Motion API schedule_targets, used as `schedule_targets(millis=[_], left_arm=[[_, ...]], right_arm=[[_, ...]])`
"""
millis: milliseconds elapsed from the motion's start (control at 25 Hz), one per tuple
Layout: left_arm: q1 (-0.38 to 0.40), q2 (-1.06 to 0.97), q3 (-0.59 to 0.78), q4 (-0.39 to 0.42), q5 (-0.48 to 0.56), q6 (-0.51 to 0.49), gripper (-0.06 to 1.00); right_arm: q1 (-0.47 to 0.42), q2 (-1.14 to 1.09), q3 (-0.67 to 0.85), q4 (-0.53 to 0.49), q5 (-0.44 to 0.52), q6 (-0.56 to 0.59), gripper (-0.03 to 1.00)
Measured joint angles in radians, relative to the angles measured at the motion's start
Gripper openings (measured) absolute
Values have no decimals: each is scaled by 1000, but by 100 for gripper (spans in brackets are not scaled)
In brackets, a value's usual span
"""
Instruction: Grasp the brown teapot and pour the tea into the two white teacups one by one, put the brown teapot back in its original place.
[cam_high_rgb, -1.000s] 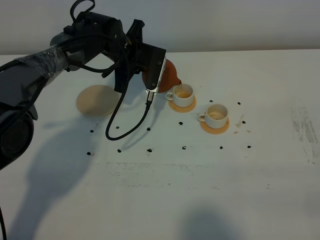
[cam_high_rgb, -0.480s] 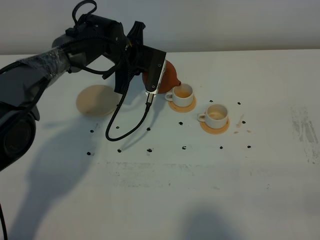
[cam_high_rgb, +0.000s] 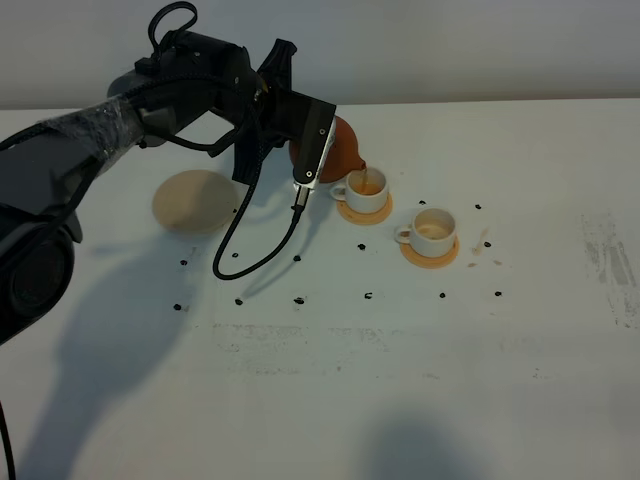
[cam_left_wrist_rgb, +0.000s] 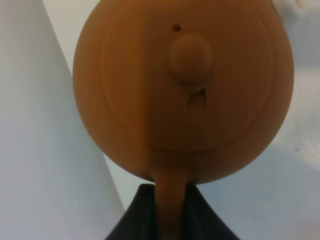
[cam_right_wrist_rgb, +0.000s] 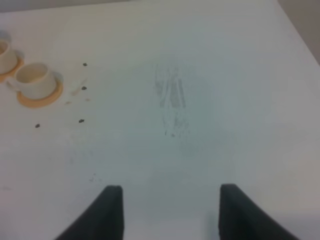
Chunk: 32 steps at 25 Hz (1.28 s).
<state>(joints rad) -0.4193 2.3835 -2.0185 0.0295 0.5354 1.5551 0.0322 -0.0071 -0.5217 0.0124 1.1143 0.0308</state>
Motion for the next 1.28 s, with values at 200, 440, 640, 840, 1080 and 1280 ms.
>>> schedule_targets(millis=[200,440,640,840,1080,1280], left_arm=[[-3,0,0,17,-8,6,8],[-3,0,0,27,-22,27,8],[-3,0,0,30,-30,40,8],[-3,0,0,30,-41,62,8],[-3,0,0,30,-48,85,8],[-3,0,0,30,-49,107,8]], right_arm=[[0,0,0,0,0,0,42],[0,0,0,0,0,0,42],[0,0,0,0,0,0,42],[0,0,0,0,0,0,42],[0,0,0,0,0,0,42],[0,0,0,0,0,0,42]])
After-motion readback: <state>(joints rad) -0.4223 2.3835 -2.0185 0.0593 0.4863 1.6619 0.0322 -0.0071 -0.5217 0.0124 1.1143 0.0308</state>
